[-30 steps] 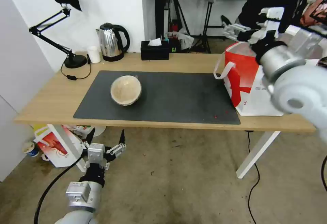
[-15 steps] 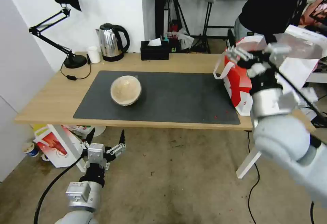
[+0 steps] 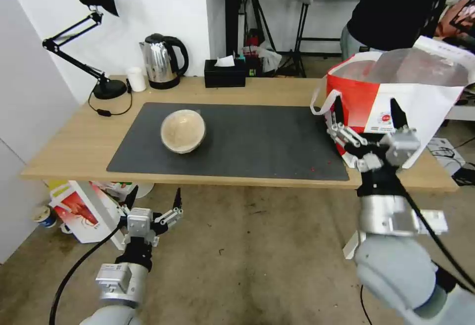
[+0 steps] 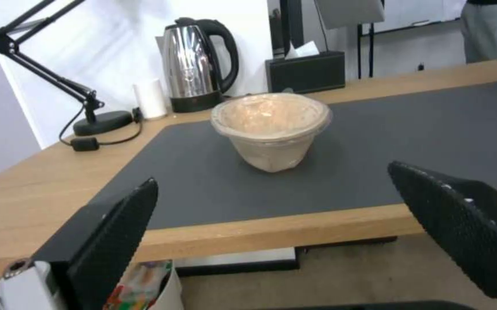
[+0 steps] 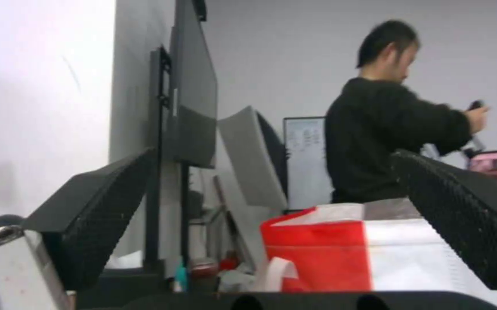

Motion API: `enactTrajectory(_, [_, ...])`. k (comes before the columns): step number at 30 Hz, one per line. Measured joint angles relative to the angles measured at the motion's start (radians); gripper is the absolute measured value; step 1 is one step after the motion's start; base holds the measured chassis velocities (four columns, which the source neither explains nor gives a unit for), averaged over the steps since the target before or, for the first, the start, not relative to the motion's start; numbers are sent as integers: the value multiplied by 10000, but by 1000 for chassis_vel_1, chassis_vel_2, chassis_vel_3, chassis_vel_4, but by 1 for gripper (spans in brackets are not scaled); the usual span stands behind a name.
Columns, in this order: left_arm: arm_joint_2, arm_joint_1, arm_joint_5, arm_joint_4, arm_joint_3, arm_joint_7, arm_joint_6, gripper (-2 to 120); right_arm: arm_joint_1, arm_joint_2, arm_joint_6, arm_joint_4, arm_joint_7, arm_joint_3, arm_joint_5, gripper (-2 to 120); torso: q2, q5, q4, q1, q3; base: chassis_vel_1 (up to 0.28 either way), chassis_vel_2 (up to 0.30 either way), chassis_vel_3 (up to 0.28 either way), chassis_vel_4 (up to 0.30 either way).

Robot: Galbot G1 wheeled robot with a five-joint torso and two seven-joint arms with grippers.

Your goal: Pick up the trash from the table and place it into the takeout bag.

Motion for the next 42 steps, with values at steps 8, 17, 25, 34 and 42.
enactTrajectory(8, [0,0,0,0,0,0,0,100,-932,195,335,-272,629,-349,-920,100,0,1,-1,1,0,0,0,0,0])
enactTrajectory(17, [0,0,0,0,1,0,0,100,-1391,-39,239,-391,854,-396,-887,100,0,0,-1,1,1,0,0,0,0])
enactTrajectory(25, [0,0,0,0,1,0,0,100,-1712,-368,-165,-553,1131,-487,-316,100,0,1,1,2,1,0,0,0,0])
enactTrajectory(34, [0,0,0,0,1,0,0,100,-2082,-762,-470,-577,1227,-595,458,100,0,1,0,2,1,0,0,0,0])
enactTrajectory(42, [0,0,0,0,0,0,0,100,-2476,-1148,-630,-529,1218,-633,768,100,-1,0,0,2,1,0,0,0,0])
